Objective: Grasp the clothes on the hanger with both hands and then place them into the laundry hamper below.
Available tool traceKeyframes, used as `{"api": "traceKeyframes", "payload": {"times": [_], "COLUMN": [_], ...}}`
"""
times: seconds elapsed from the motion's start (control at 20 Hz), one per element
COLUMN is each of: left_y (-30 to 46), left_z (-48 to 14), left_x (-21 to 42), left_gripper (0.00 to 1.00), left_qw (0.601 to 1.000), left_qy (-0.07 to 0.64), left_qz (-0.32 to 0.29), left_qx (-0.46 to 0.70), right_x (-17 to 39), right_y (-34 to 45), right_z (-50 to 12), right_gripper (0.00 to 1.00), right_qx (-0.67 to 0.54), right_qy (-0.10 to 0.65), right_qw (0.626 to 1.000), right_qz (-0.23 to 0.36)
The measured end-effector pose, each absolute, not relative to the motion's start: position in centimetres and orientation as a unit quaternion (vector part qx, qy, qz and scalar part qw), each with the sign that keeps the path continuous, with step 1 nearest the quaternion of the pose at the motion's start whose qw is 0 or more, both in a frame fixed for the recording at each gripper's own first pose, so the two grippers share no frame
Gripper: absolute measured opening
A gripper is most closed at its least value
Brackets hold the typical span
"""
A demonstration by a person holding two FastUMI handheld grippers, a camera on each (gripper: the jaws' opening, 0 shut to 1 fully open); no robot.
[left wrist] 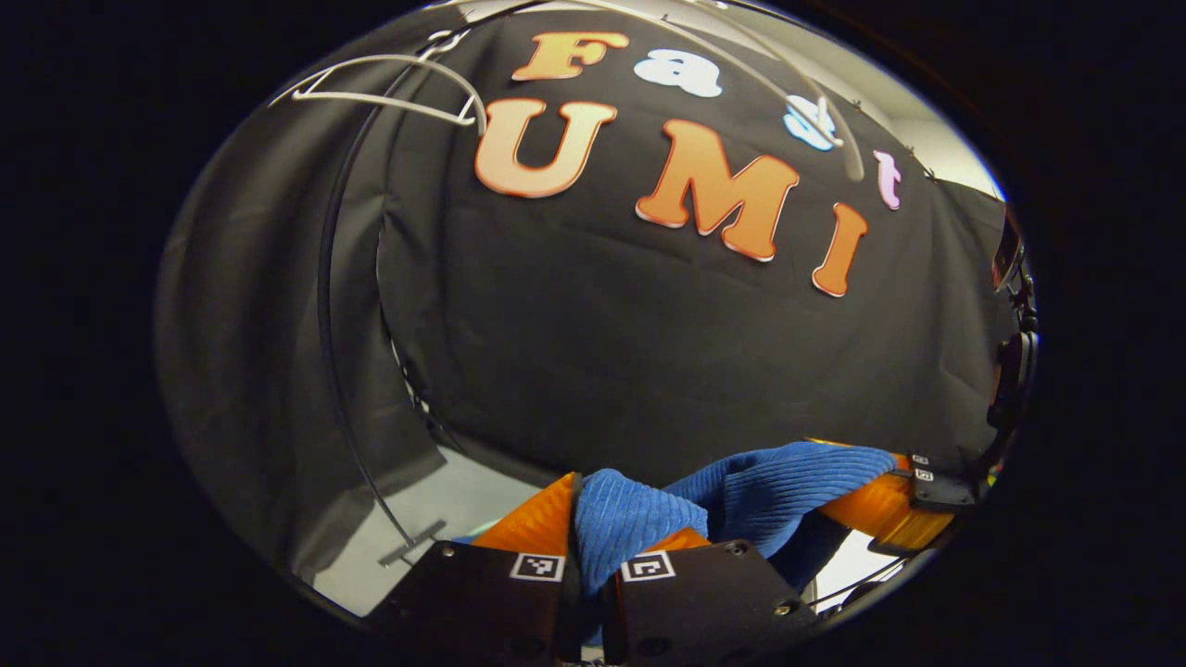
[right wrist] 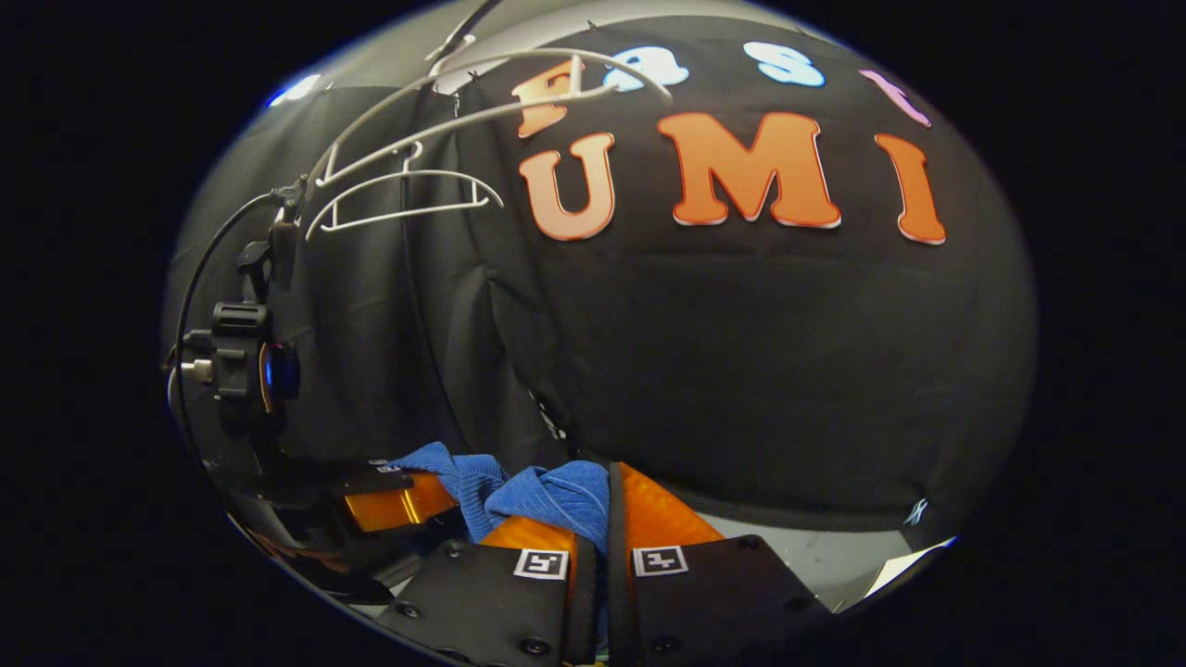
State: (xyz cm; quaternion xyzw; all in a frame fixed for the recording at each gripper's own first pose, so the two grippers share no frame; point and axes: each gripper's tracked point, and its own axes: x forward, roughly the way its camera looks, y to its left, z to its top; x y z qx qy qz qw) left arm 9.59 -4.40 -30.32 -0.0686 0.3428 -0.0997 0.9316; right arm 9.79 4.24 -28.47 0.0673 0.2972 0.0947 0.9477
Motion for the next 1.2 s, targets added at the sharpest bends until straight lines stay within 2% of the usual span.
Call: {"api": "traceKeyframes", "payload": {"times": [0.3,0.35,0.4,0.6,0.65,0.7,0.75,0.8,0.85,0.9,1.0,1.1,1.2], "left_y": [-4.9,-4.7,-4.7,-4.0,-3.9,-3.8,-3.8,-3.7,-3.6,-3.0,-2.6,-1.6,-1.0], "left_z": [-39.0,-39.9,-40.8,-42.7,-42.5,-42.4,-42.1,-42.1,-41.9,-42.3,-42.7,-42.9,-42.8], "left_x": [4.2,3.4,3.0,0.5,0.3,0.1,0.2,0.1,-0.1,-0.3,-1.0,-2.0,-2.2], "left_gripper": [0.09,0.06,0.10,0.13,0.20,0.32,0.38,0.33,0.35,0.28,0.50,0.72,0.77], "left_qw": [0.869,0.861,0.855,0.836,0.834,0.833,0.834,0.835,0.836,0.836,0.831,0.825,0.826], "left_qy": [0.482,0.496,0.508,0.536,0.539,0.542,0.540,0.538,0.537,0.539,0.548,0.560,0.559], "left_qz": [-0.082,-0.079,-0.076,-0.063,-0.061,-0.061,-0.063,-0.066,-0.068,-0.069,-0.064,-0.052,-0.040], "left_qx": [-0.073,-0.074,-0.073,-0.094,-0.096,-0.096,-0.093,-0.090,-0.085,-0.080,-0.071,-0.057,-0.053], "right_x": [7.1,6.6,5.9,2.8,2.4,2.2,2.0,1.7,1.5,1.2,0.7,0.6,0.8], "right_y": [4.7,4.7,4.8,4.8,5.0,5.2,5.3,5.1,5.2,5.1,5.1,4.7,3.7], "right_z": [-37.2,-38.2,-39.6,-43.3,-43.8,-44.1,-44.3,-44.8,-45.0,-45.4,-45.6,-45.5,-45.6], "right_gripper": [0.12,0.12,0.13,0.13,0.13,0.12,0.12,0.12,0.13,0.17,0.41,0.70,0.99], "right_qx": [0.110,0.112,0.111,0.102,0.103,0.103,0.101,0.096,0.094,0.090,0.098,0.106,0.099], "right_qy": [0.420,0.436,0.454,0.513,0.520,0.527,0.531,0.535,0.539,0.545,0.551,0.550,0.546], "right_qw": [0.898,0.891,0.882,0.851,0.846,0.842,0.839,0.838,0.836,0.833,0.828,0.828,0.831], "right_qz": [0.064,0.060,0.057,0.049,0.050,0.051,0.051,0.048,0.047,0.044,0.041,0.030,0.018]}}
